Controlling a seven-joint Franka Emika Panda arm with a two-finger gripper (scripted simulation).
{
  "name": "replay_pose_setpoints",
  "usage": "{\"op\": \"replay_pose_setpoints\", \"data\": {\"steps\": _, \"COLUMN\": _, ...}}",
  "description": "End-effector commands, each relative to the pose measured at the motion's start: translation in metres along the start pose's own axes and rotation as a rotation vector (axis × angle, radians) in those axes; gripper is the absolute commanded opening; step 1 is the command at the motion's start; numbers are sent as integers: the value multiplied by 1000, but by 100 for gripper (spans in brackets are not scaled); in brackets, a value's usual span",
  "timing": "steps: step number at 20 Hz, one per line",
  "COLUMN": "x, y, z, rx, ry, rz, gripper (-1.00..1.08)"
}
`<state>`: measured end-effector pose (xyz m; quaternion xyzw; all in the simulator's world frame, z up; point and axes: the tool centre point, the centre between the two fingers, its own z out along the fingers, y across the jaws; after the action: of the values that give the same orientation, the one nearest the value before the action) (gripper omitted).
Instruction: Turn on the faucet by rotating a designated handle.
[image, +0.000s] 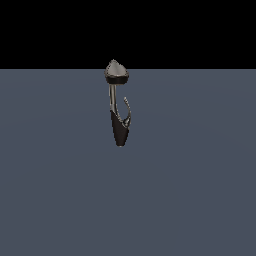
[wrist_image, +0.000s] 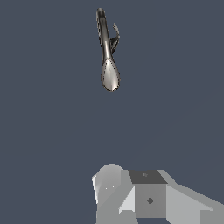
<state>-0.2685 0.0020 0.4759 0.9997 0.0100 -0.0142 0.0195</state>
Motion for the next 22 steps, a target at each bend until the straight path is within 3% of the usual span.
{"op": "replay_pose_setpoints", "data": {"steps": 1, "x": 0, "y": 0, "z": 0, "rx": 0, "ry": 0, "rz": 0, "gripper": -100}}
{"op": "replay_pose_setpoints", "data": {"steps": 13, "x": 5, "y": 4, "z": 3, "rx": -16, "ry": -2, "rz": -11, "gripper": -100}}
{"op": "replay_pose_setpoints", "data": {"steps": 22, "x": 21, "y": -1, "z": 5, "rx": 20, "ry": -18, "rz": 33, "gripper": -100}}
